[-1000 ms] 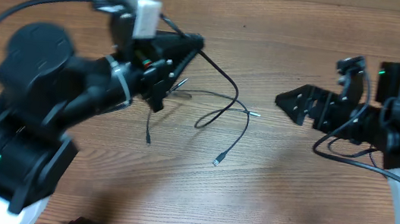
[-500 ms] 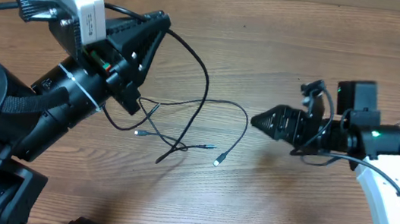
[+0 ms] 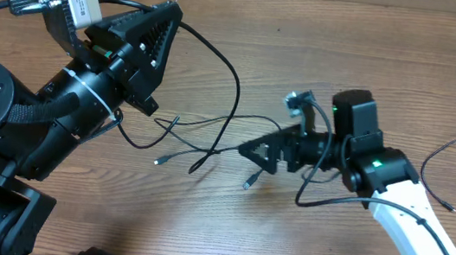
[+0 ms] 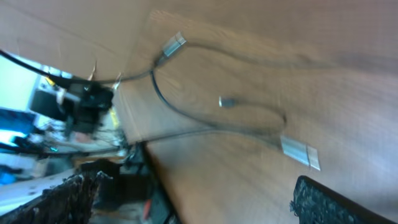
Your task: Untangle cables
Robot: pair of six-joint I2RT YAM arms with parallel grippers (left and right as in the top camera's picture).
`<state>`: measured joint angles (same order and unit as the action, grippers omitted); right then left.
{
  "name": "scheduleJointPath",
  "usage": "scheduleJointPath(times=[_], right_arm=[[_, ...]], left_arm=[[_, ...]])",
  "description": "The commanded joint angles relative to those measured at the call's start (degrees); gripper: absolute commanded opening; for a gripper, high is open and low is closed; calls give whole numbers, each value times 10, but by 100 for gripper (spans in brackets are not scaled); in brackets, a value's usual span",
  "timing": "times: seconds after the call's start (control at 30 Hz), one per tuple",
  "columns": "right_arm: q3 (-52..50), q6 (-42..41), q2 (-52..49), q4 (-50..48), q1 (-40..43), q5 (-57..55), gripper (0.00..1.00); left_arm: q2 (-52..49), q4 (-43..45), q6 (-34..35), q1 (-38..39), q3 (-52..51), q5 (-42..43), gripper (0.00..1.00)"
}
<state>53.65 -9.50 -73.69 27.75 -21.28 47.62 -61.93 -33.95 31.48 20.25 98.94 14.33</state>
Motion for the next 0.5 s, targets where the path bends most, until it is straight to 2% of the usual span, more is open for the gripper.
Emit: scheduleJointPath(times=[0.0, 0.23, 0.37, 0.47], right_arm=[[0, 8, -16, -60, -39, -48, 100], [0, -18, -95, -148, -139, -5, 100], [0, -33, -139, -167, -199, -48, 100], [0, -77, -166, -183, -230, -112, 100]], left_arm=[[2, 2, 20, 3, 12, 21, 4], [2, 1, 20, 3, 12, 22, 4], [2, -1, 20, 3, 12, 23, 4], [2, -9, 20, 3, 12, 23, 4]])
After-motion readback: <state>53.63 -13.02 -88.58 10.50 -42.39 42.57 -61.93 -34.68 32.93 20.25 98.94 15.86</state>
